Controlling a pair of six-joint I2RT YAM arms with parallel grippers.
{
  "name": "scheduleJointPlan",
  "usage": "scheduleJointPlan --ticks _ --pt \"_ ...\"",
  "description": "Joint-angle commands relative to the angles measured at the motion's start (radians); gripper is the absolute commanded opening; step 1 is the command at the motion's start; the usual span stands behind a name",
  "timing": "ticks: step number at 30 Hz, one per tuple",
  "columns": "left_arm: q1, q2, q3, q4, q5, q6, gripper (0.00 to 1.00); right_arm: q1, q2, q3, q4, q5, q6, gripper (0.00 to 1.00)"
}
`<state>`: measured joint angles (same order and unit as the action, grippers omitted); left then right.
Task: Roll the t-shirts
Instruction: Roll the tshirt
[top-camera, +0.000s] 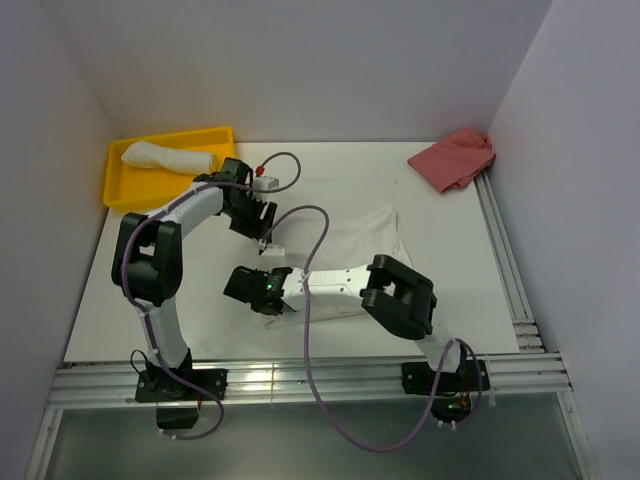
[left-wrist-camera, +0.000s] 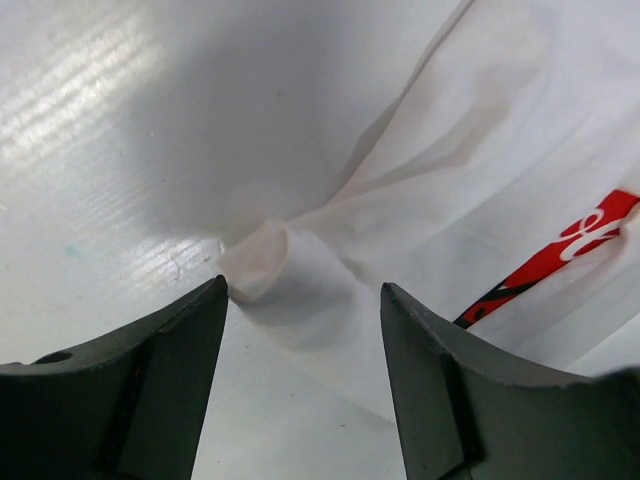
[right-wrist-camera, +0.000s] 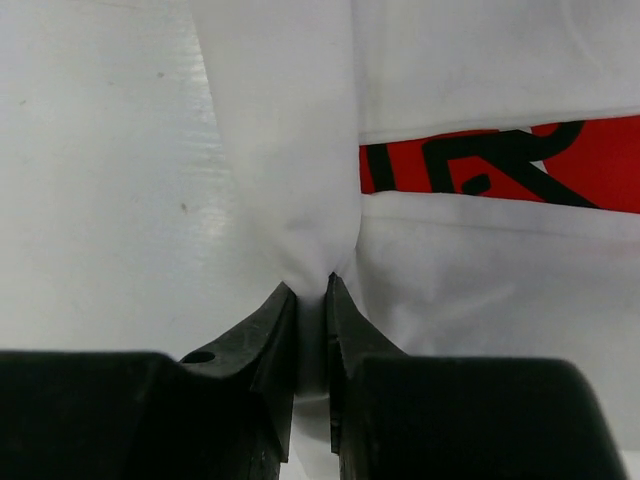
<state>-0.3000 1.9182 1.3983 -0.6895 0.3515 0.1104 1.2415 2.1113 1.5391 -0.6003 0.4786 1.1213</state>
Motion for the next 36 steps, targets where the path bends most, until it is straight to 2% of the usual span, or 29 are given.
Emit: scheduleJointPlan --ticks 1,7,8,9,17,26,33,35,36 --pt "-0.004 0.004 0.074 -0.025 0.058 -0.002 0.69 0.001 -0.065 -0.150 0.199 -0.159 0.003 0.12" --pt "0.007 -0.047 0.084 -0.041 0.084 -0.002 0.70 -0.019 -0.189 -0.437 0.557 -0.282 0.098 0.08" --pt "0.007 -0.047 0.077 -0.042 0.089 -0.002 0.70 -0.020 -0.204 -0.438 0.597 -0.290 0.113 0.08" --pt "0.015 -0.062 0.073 -0.044 0.093 0.002 0.70 -0.024 -0.229 -0.501 0.705 -0.301 0.129 0.08" --pt "0.074 -0.166 -0.062 -0.010 0.144 0.005 0.70 -0.063 -0.255 -0.707 0.964 -0.348 0.290 0.05" --pt "0.108 -0.176 -0.196 0.068 0.133 -0.005 0.68 -0.082 -0.145 -0.769 1.253 -0.388 0.414 0.05" --pt "0.108 -0.110 -0.205 0.117 0.083 -0.025 0.60 -0.088 -0.080 -0.855 1.528 -0.353 0.503 0.05" --pt "0.108 -0.094 -0.194 0.120 0.078 -0.032 0.58 -0.093 -0.070 -0.859 1.547 -0.344 0.515 0.05" --pt "0.107 -0.079 -0.190 0.120 0.076 -0.034 0.53 -0.093 -0.062 -0.861 1.556 -0.336 0.515 0.06"
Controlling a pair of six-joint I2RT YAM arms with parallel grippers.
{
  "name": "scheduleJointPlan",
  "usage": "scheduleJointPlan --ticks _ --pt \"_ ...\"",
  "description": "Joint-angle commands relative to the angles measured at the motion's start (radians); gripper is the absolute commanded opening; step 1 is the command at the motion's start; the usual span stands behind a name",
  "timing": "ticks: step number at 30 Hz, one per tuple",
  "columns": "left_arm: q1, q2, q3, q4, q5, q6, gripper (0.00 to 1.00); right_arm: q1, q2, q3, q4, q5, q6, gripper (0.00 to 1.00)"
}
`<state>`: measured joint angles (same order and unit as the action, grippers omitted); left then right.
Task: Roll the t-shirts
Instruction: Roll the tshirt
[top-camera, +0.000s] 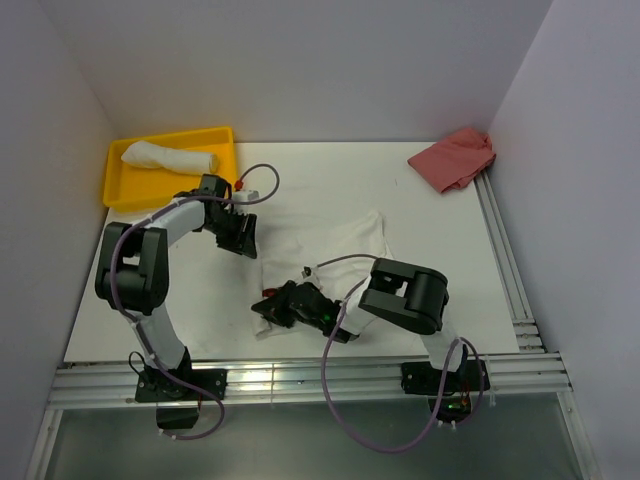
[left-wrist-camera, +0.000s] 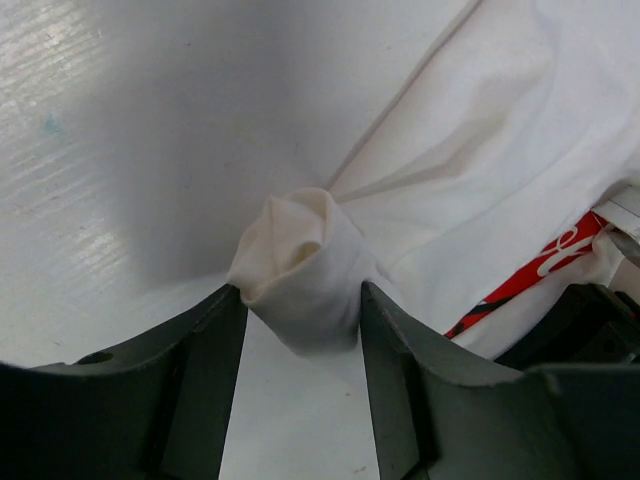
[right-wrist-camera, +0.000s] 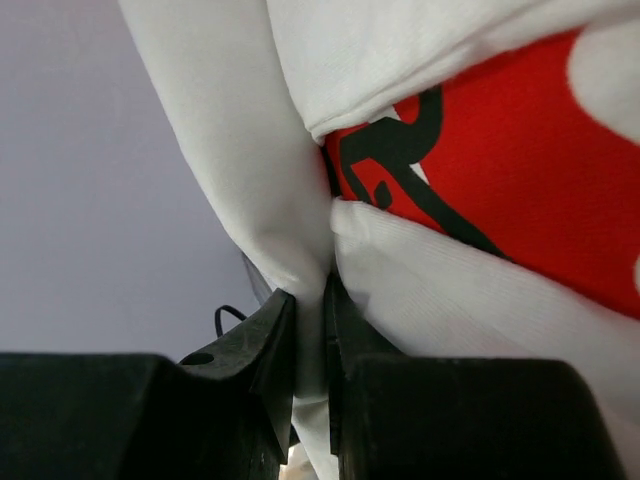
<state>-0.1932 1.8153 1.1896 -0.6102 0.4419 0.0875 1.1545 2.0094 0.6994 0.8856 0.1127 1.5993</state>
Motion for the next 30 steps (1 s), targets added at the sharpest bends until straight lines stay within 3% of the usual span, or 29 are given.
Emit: scheduleJointPlan --ticks 1,7,9,11,15,25,30 --pt "0.000 0.033 0.031 0.040 -0.014 -0.015 0.49 -0.006 0.043 -0.020 0.069 0.033 0.036 0.08" --pt "-0.018 0.061 0.056 0.041 -0.060 -0.029 0.22 -0.013 0.008 -0.008 -0.045 0.060 -0.027 0.21" --pt "-0.031 0.065 0.062 0.038 -0.075 -0.032 0.15 -0.013 -0.037 0.011 -0.159 0.071 -0.056 0.34" --pt "-0.040 0.067 0.068 0.035 -0.092 -0.034 0.13 -0.012 -0.087 0.047 -0.262 0.102 -0.096 0.45" --pt "-0.052 0.061 0.073 0.035 -0.123 -0.034 0.13 0.004 -0.172 0.112 -0.548 0.180 -0.156 0.56" --pt "-0.071 0.062 0.090 0.026 -0.126 -0.029 0.13 0.076 -0.258 0.360 -1.017 0.375 -0.257 0.59" --pt "-0.084 0.064 0.096 0.018 -0.124 -0.026 0.14 0.091 -0.187 0.532 -1.189 0.449 -0.335 0.59"
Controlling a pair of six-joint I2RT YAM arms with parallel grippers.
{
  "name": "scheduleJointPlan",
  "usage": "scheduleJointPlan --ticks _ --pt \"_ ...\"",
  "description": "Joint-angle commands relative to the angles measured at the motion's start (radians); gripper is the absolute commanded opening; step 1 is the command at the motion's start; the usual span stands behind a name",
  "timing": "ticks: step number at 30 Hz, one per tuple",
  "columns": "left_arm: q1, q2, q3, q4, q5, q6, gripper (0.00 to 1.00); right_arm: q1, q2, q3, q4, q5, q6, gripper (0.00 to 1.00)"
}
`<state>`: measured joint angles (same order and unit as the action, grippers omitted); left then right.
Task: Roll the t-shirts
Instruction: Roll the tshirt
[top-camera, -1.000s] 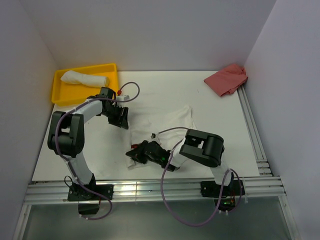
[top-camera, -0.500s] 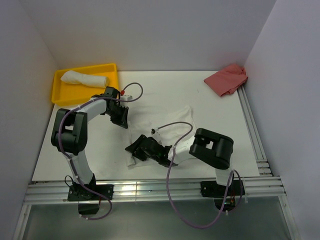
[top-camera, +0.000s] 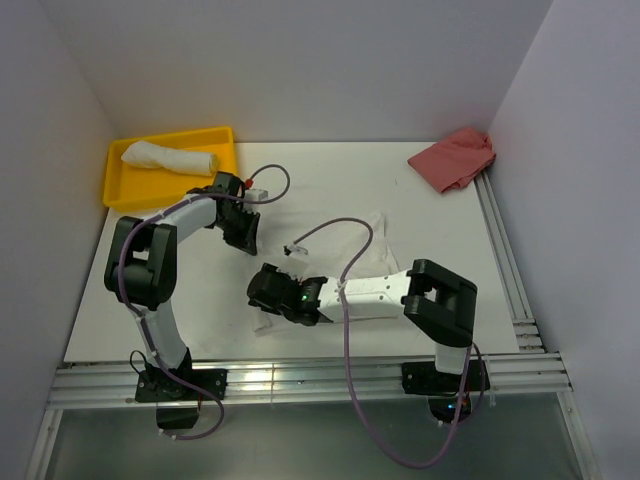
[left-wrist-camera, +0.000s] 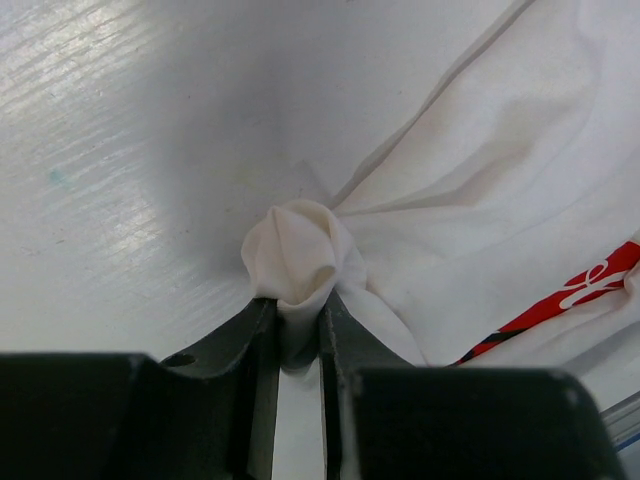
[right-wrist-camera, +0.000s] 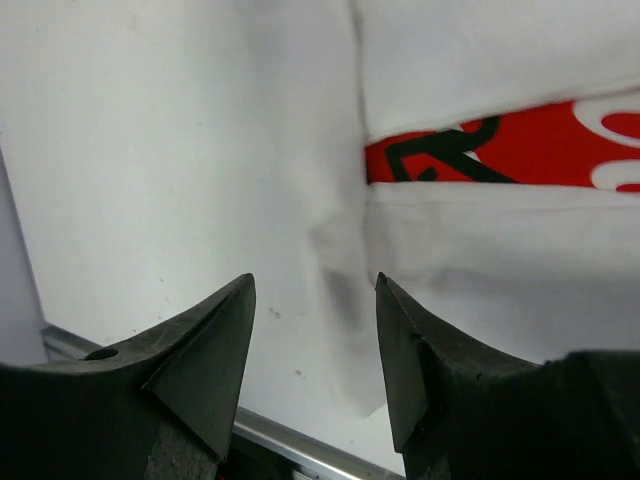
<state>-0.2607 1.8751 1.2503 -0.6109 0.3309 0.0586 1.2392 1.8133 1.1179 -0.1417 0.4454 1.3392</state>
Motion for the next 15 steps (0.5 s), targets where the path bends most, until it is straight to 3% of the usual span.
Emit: scheduleJointPlan --ticks 1,10,15 --pt "-0.020 0.002 0.038 0.017 -0.015 0.004 0.14 0.008 0.026 0.190 -0.188 0.130 -0.109 0.59" --pt "-0.031 0.013 0.061 0.003 -0.018 0.004 0.16 0.006 0.303 0.577 -0.429 0.173 -0.218 0.58" --pt "-0.035 0.021 0.064 0.003 -0.023 0.003 0.16 0.006 0.388 0.686 -0.545 0.234 -0.224 0.58"
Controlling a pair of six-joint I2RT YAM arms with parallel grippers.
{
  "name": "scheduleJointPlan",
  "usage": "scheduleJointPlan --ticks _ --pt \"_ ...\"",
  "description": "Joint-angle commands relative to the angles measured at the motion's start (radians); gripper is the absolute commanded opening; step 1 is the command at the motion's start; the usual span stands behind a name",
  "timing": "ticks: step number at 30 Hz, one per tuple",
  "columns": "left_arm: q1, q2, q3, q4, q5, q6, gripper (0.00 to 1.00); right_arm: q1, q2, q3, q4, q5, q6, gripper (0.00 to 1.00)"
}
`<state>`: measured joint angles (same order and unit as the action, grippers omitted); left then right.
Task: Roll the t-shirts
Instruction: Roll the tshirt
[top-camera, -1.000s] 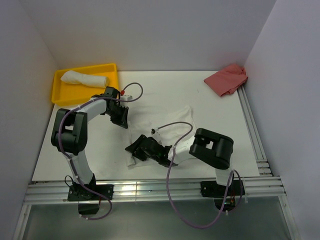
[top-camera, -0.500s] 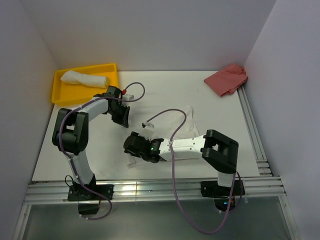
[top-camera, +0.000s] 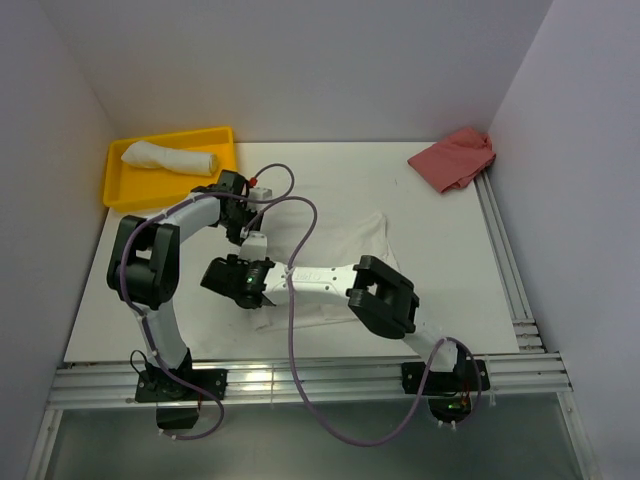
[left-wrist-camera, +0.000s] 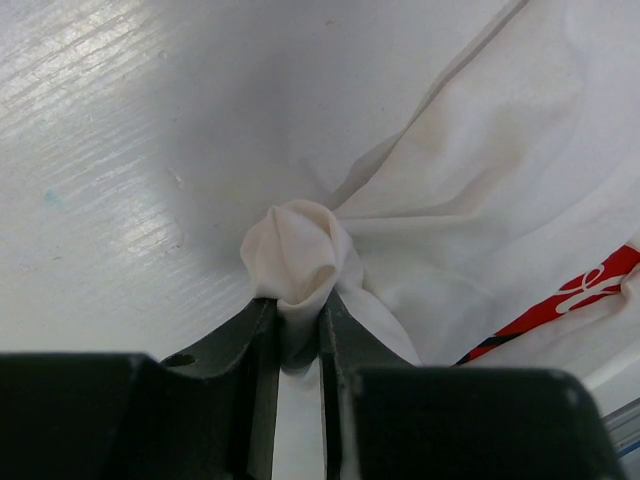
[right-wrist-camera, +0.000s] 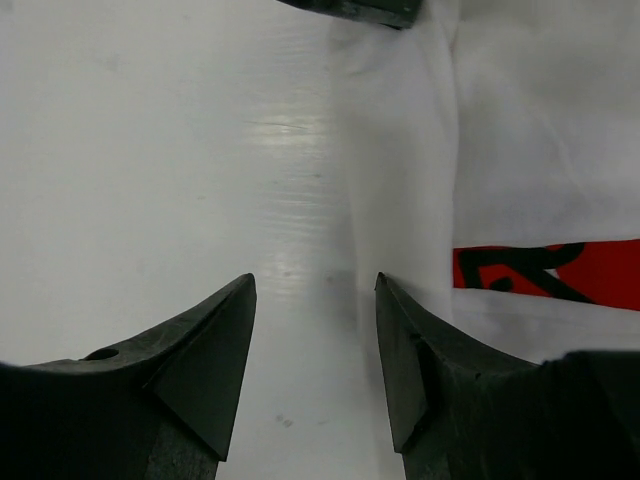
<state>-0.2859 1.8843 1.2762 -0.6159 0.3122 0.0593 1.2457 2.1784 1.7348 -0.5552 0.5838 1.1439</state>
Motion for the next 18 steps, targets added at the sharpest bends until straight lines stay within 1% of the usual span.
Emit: scheduleJointPlan --ticks 1,6,12,18 --pt "-0.010 0.012 0.040 0.008 -0.002 0.002 0.16 0.000 0.033 0.089 -0.144 0.100 -0.029 0.59" --pt "-0.015 0.013 0.041 0.007 -0.007 0.002 0.18 0.001 0.087 0.120 -0.216 0.103 -0.010 0.59" --pt "-0.018 0.018 0.048 0.004 -0.010 0.001 0.21 0.014 0.092 0.097 -0.275 0.128 0.034 0.59" --pt "-0.021 0.024 0.055 0.001 -0.015 -0.001 0.22 0.023 0.087 0.080 -0.304 0.148 0.057 0.59"
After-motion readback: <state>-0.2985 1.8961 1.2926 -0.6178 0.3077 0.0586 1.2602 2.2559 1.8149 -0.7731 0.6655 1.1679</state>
